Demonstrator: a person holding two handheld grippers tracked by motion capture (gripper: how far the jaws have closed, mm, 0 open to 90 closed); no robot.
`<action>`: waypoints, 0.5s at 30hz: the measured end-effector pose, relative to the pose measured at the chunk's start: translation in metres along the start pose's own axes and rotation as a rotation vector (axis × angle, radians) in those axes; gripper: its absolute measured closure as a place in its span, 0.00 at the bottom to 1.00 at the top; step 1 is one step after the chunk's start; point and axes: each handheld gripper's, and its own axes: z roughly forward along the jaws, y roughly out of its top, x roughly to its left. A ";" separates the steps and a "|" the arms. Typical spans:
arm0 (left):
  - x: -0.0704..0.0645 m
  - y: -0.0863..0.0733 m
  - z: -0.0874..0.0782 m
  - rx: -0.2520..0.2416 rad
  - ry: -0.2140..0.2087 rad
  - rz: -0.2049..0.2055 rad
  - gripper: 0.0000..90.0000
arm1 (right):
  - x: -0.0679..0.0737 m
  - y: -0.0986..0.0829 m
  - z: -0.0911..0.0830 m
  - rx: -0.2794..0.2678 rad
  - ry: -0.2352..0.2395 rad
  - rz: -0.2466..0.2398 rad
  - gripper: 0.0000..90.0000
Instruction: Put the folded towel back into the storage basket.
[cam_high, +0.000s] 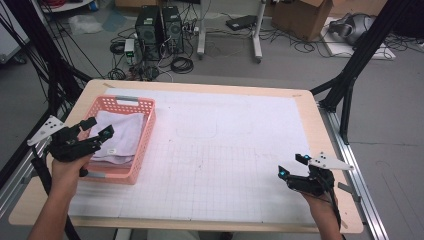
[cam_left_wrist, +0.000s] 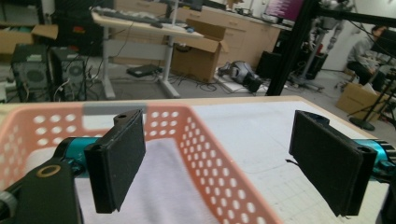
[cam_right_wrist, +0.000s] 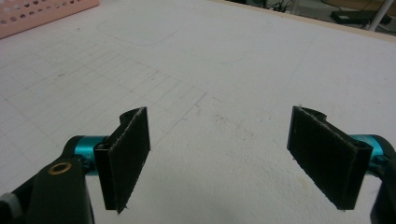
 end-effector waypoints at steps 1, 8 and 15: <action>-0.005 0.000 0.000 -0.001 -0.012 0.014 0.21 | 0.000 0.000 0.000 -0.002 0.004 -0.006 0.22; -0.037 -0.008 0.006 -0.002 -0.087 0.029 0.22 | 0.003 -0.001 -0.001 -0.022 0.009 0.002 0.22; -0.067 -0.016 0.018 0.020 -0.147 0.041 0.23 | 0.004 -0.004 -0.003 -0.031 0.000 -0.008 0.22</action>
